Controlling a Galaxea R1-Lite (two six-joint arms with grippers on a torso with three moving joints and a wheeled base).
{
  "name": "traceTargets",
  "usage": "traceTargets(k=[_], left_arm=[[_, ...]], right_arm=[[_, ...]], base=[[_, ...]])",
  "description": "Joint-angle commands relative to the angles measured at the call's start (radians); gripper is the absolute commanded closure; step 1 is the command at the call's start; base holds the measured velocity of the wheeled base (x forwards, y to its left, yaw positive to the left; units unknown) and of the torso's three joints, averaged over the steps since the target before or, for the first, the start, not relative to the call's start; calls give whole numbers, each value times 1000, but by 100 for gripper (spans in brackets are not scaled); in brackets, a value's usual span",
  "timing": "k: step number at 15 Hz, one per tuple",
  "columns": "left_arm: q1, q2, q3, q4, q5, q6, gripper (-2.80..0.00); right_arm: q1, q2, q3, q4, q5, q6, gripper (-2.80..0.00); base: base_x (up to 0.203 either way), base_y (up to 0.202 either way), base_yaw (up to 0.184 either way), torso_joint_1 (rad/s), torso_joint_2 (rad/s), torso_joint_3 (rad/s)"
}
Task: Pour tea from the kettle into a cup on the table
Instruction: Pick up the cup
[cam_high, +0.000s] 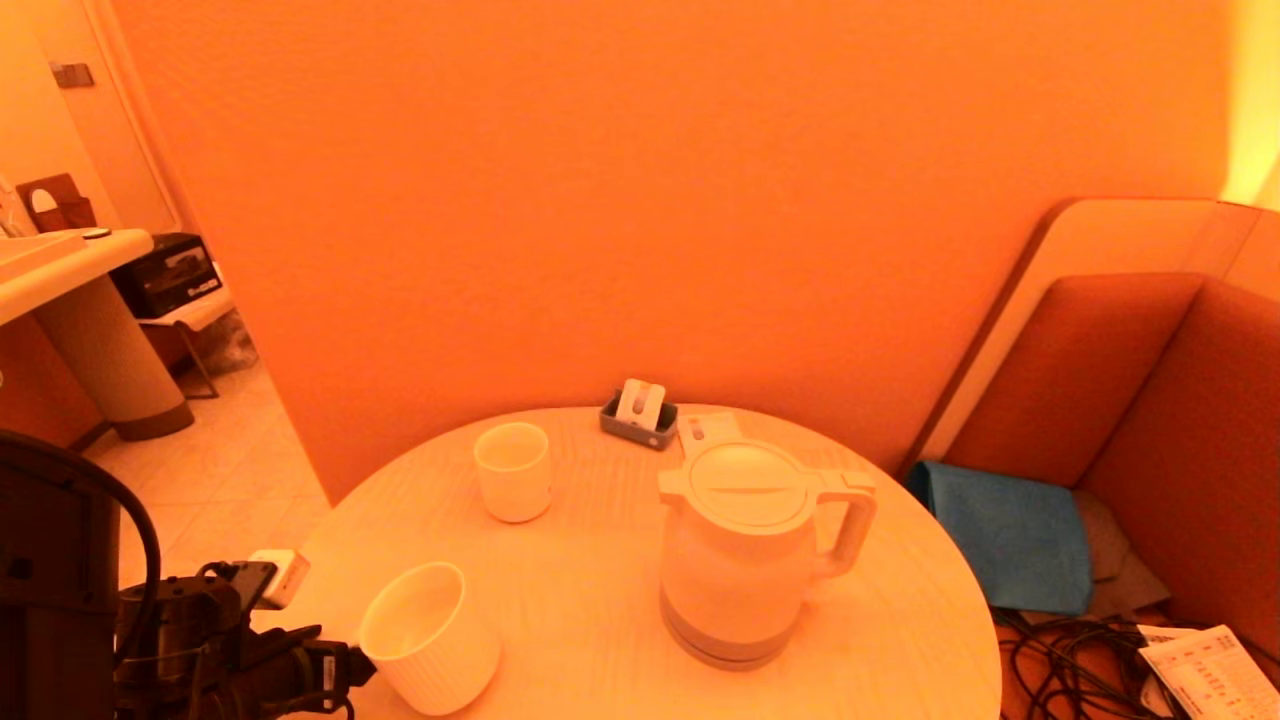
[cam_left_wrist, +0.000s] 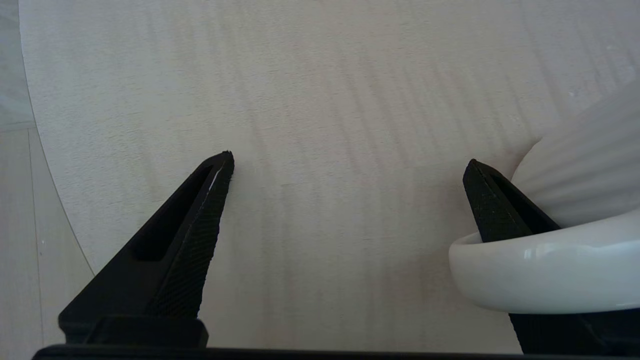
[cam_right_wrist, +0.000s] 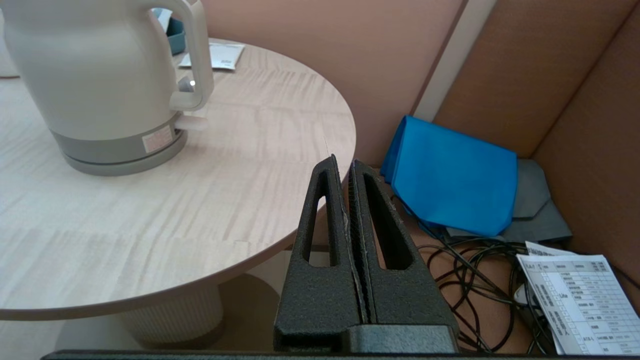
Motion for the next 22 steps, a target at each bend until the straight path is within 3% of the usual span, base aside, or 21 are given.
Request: traceTargets(k=[1, 6, 22], left_arm=[[1, -13, 0, -51, 1, 0, -280], [1, -83, 0, -51, 1, -14, -280], [-8, -36, -33, -51, -45, -19, -280]], right_arm=[[0, 0, 0, 0, -1, -1, 0], [0, 0, 0, 0, 1, -1, 0], [0, 0, 0, 0, 1, -1, 0]], base=[[0, 0, 0, 0, 0, 0], [0, 0, 0, 0, 0, 0], [0, 0, 0, 0, 0, 0]])
